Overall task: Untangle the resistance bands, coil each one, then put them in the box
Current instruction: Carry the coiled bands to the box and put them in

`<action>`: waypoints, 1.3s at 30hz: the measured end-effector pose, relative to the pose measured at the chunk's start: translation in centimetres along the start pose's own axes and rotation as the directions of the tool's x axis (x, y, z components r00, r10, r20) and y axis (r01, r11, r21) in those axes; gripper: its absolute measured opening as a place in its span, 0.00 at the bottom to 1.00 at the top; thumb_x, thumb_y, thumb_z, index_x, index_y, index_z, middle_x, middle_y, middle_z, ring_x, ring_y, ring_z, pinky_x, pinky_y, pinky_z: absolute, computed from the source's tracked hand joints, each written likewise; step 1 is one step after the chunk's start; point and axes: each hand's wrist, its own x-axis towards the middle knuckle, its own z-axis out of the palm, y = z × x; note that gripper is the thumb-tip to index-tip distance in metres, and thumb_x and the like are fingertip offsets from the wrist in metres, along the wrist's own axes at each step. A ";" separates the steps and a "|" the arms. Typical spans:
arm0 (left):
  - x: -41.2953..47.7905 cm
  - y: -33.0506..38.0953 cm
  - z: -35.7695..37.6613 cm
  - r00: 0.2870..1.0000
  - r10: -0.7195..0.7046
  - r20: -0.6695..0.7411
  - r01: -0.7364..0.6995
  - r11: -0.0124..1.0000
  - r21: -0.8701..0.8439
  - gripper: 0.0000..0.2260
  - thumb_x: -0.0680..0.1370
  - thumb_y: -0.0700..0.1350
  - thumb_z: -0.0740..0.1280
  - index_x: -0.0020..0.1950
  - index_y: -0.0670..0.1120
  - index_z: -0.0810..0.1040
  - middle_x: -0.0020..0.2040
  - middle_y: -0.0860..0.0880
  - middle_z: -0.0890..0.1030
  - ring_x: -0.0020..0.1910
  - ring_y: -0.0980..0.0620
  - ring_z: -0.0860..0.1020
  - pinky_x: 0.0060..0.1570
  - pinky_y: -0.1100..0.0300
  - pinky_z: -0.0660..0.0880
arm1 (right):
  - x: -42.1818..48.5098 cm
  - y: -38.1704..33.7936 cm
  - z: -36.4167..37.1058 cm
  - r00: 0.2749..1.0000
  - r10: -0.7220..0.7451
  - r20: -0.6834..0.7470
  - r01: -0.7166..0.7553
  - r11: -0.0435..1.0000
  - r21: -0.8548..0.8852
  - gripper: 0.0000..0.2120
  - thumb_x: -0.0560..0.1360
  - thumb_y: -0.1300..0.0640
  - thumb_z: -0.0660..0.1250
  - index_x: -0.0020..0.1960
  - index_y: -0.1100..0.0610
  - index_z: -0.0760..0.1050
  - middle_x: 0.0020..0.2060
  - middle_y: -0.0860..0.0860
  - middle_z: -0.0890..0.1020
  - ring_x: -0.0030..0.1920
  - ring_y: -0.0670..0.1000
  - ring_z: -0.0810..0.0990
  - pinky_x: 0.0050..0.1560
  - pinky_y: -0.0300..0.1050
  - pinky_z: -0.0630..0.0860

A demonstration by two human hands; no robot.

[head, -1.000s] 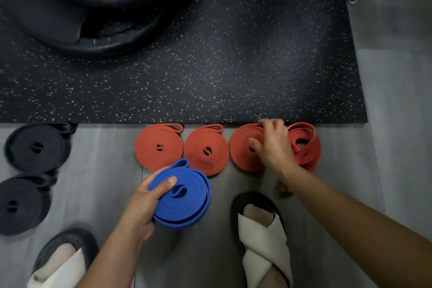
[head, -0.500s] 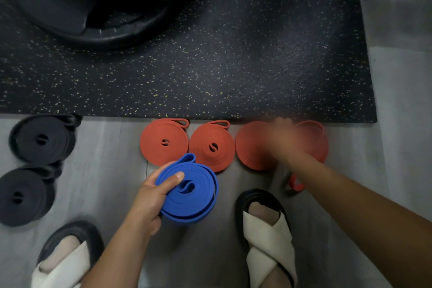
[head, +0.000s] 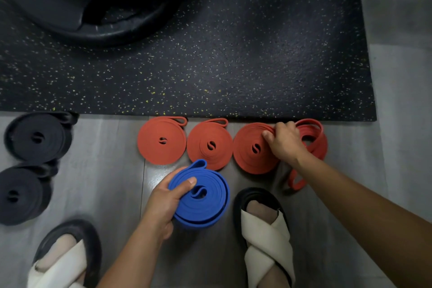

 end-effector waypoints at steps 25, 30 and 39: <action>-3.6 9.1 1.9 0.990 0.132 0.053 -0.136 0.986 0.092 0.26 0.59 0.40 0.77 0.57 0.46 0.77 0.48 0.45 0.82 0.41 0.53 0.82 0.44 0.61 0.80 | -7.2 -2.7 -5.5 0.965 0.137 -0.223 0.120 0.526 0.842 0.14 0.79 0.56 0.59 0.38 0.55 0.77 0.28 0.43 0.80 0.31 0.36 0.76 0.37 0.32 0.74; -12.7 15.0 4.1 0.984 0.145 0.101 -0.158 0.979 0.131 0.25 0.65 0.39 0.71 0.62 0.43 0.75 0.48 0.45 0.82 0.40 0.55 0.82 0.41 0.64 0.79 | -15.5 -4.7 -12.5 0.974 0.184 -0.130 0.056 0.361 0.931 0.28 0.72 0.42 0.62 0.44 0.70 0.75 0.38 0.60 0.77 0.40 0.54 0.74 0.44 0.53 0.74; -33.1 26.6 8.8 0.959 0.151 0.239 -0.211 0.944 0.254 0.16 0.73 0.33 0.66 0.60 0.41 0.75 0.42 0.46 0.84 0.35 0.54 0.82 0.31 0.65 0.77 | -33.6 -6.9 -28.5 0.901 0.389 -0.191 0.063 0.319 0.946 0.19 0.79 0.56 0.60 0.29 0.51 0.74 0.26 0.44 0.77 0.32 0.44 0.74 0.39 0.46 0.72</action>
